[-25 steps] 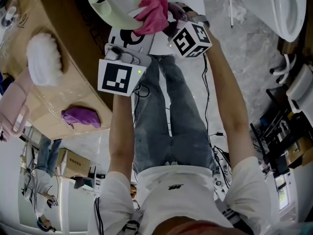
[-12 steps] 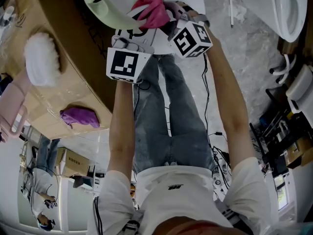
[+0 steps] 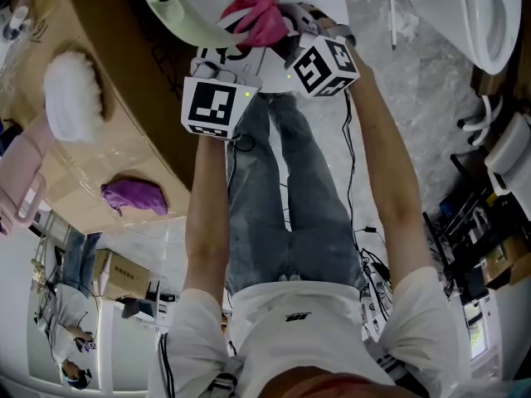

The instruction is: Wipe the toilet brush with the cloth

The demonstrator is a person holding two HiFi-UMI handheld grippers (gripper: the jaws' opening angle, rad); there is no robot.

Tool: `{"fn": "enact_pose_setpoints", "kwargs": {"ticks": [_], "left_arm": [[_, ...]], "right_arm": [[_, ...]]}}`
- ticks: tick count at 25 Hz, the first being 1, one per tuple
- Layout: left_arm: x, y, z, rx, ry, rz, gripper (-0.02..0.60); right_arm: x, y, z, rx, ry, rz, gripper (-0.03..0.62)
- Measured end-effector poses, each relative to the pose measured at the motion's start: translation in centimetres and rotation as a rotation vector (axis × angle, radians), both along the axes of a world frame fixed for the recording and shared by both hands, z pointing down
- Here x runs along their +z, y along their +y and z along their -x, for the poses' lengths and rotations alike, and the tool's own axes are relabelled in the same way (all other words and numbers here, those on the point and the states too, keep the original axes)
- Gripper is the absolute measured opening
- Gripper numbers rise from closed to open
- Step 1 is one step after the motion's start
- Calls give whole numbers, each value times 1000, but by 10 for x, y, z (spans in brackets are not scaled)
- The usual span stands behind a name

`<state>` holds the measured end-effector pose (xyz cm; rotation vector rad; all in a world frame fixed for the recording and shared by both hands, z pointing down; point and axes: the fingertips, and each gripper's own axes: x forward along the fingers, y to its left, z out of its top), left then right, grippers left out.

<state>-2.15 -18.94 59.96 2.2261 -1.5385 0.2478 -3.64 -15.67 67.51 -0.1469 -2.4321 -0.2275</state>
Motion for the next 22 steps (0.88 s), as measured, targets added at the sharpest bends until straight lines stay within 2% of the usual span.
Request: {"fn": "enact_pose_setpoints", "kwargs": {"ticks": [6, 11, 22], "left_arm": [[-45, 2, 10, -58, 60, -59, 67], [-75, 3, 17, -72, 96, -81, 67], [-139, 0, 37, -107, 82, -164, 89]], "right_arm": [[-1, 1, 2, -5, 8, -2, 86], [0, 2, 1, -2, 15, 0, 86], [0, 1, 1, -7, 26, 3, 86]]}}
